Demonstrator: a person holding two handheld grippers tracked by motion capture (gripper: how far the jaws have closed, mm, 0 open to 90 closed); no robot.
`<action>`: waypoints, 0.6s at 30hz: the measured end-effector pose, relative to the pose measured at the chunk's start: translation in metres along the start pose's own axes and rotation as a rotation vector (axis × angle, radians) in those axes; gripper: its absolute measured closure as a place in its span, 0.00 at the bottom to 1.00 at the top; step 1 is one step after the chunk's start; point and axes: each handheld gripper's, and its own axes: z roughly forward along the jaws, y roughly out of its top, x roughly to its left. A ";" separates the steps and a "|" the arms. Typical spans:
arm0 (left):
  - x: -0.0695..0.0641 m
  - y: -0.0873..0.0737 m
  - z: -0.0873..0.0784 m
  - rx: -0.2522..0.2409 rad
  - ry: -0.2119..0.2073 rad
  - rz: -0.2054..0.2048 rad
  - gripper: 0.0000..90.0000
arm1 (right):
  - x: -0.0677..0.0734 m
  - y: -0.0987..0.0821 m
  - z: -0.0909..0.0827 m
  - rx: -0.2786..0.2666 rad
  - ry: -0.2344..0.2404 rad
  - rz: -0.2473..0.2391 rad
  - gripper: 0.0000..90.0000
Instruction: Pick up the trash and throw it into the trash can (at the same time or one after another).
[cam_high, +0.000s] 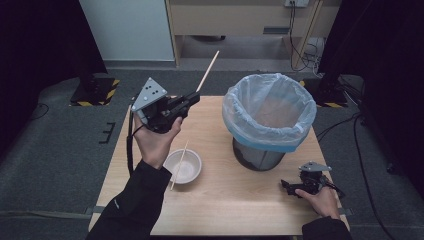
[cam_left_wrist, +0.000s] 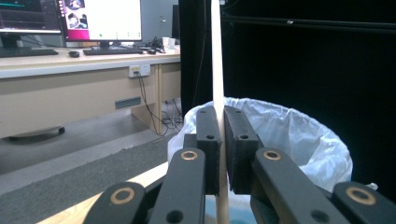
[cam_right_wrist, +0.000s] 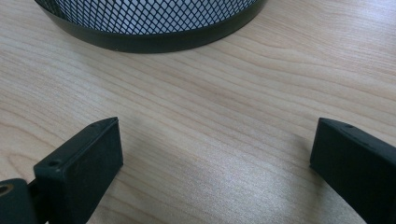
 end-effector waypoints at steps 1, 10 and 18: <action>-0.001 0.002 0.003 0.000 -0.004 0.001 0.95 | 0.000 0.000 0.000 0.000 0.000 0.000 0.03; -0.012 0.014 0.028 -0.009 -0.042 0.021 0.95 | 0.000 0.000 0.000 -0.001 0.000 0.003 0.03; -0.020 0.026 0.049 -0.026 -0.062 0.022 0.95 | 0.000 0.000 0.000 -0.004 -0.001 0.000 0.03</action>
